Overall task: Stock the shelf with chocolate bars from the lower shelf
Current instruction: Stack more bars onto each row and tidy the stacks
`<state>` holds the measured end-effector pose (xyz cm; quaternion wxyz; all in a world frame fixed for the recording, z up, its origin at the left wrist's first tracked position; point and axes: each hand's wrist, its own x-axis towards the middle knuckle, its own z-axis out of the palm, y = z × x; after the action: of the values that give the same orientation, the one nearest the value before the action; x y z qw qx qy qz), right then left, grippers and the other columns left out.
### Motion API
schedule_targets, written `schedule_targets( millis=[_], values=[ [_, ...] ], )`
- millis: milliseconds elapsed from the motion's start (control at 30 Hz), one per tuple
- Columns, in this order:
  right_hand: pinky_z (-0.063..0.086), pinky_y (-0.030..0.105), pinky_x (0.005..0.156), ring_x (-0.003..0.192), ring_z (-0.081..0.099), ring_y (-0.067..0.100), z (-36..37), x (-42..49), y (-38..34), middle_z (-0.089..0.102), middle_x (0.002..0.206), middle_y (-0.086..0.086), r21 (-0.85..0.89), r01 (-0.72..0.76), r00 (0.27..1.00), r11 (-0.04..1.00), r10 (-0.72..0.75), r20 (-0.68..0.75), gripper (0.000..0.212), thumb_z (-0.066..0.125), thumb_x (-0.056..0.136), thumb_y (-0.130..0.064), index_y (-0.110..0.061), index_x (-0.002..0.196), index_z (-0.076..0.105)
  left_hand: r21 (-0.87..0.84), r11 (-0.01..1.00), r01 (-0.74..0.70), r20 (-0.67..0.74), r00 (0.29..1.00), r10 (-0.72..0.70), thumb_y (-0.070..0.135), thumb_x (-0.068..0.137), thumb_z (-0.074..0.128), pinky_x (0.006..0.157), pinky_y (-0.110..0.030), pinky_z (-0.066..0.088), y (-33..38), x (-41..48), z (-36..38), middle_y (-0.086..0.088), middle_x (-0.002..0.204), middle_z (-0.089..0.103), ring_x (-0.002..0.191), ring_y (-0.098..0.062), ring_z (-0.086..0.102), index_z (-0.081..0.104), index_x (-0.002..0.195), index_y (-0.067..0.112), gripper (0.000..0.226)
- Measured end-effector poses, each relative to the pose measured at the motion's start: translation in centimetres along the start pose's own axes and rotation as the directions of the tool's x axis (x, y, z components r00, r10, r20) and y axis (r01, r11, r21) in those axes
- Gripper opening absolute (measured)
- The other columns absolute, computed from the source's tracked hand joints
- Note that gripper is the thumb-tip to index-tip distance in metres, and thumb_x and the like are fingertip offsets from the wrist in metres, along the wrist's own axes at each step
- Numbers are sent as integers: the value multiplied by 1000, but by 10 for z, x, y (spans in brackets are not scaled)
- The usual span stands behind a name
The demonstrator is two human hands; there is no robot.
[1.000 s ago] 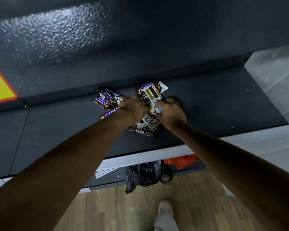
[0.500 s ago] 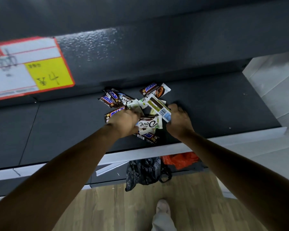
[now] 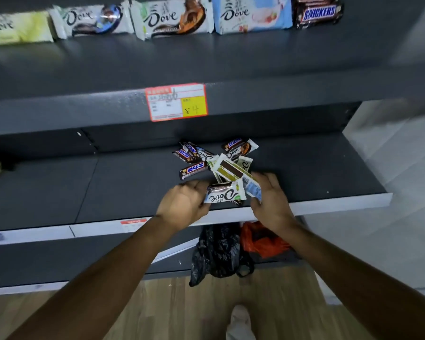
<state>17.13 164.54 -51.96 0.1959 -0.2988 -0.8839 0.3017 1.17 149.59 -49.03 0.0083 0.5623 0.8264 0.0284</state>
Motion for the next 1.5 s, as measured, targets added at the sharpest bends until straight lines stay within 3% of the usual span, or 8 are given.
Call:
schedule_targets(
  millis=[167, 367, 633, 800, 1000, 1167, 1367, 1500],
  values=[
    [44, 21, 80, 101, 56, 24, -24, -20, -38, 40, 127, 11, 27, 64, 995, 998, -62, -84, 58, 56, 77, 8, -8, 132, 44, -30, 998, -61, -223, 973, 52, 37, 72, 54, 45, -30, 52, -6, -35, -37, -7, 77, 67, 60, -30, 64, 65, 97, 8, 40],
    [37, -4, 67, 85, 50, 4, -55, -31, -98, 35, 115, -3, 109, 118, 984, 987, -101, -149, 57, 61, 76, 7, -11, 128, 44, -193, 979, -60, -457, 889, -35, 44, 71, 51, 51, -26, 52, -4, -65, -90, -2, 78, 67, 63, -25, 65, 65, 100, 12, 46],
    [38, -4, 69, 97, 49, -15, -70, -36, -169, 39, 115, -3, 192, 270, 940, 944, -215, -265, 50, 65, 78, 5, -6, 124, 48, -264, 959, -99, -618, 781, -90, 43, 72, 63, 68, -23, 50, -11, -92, -145, 1, 97, 68, 83, -15, 65, 61, 111, 14, 49],
    [39, -2, 69, 92, 50, -13, -83, -27, -197, 41, 112, 0, 189, 296, 913, 936, -219, -345, 51, 61, 77, 7, -8, 123, 48, -268, 960, -77, -673, 728, -130, 35, 72, 72, 72, -22, 46, -21, -97, -178, 5, 101, 67, 89, -10, 60, 59, 114, 19, 47],
    [37, -2, 72, 93, 49, -9, -104, -5, -212, 41, 110, 0, 148, 327, 877, 934, -241, -415, 50, 62, 78, 5, -8, 124, 47, -469, 879, -85, -649, 708, -277, 29, 78, 70, 75, -23, 42, -31, -89, -213, 5, 113, 60, 89, -15, 61, 41, 133, 22, 62],
    [34, -3, 77, 96, 47, -11, -118, 27, -215, 40, 112, 0, 119, 374, 860, 920, -295, -417, 52, 61, 77, 6, -6, 126, 45, -507, 859, -70, -563, 782, -269, 29, 89, 56, 75, -24, 35, -37, -60, -230, 4, 99, 45, 78, -5, 47, 2, 138, 59, 79],
    [26, -8, 81, 97, 39, -5, -133, 87, -216, 43, 117, 8, 57, 420, 826, 906, -355, -438, 54, 61, 75, 8, 0, 126, 45, -597, 801, -41, -498, 802, -331, 28, 92, 49, 78, -18, 33, -60, -1, -248, -2, 82, 54, 88, -1, 41, 39, 134, 44, 45],
    [23, -9, 82, 99, 35, -6, -139, 122, -217, 44, 117, 13, 33, 454, 809, 890, -397, -434, 55, 62, 73, 9, 1, 125, 45, -819, 571, -66, -398, 781, -481, 48, 85, 55, 82, -41, 55, -78, 27, -253, 1, 84, 68, 86, -20, 67, 51, 109, 48, 24]
  ],
)
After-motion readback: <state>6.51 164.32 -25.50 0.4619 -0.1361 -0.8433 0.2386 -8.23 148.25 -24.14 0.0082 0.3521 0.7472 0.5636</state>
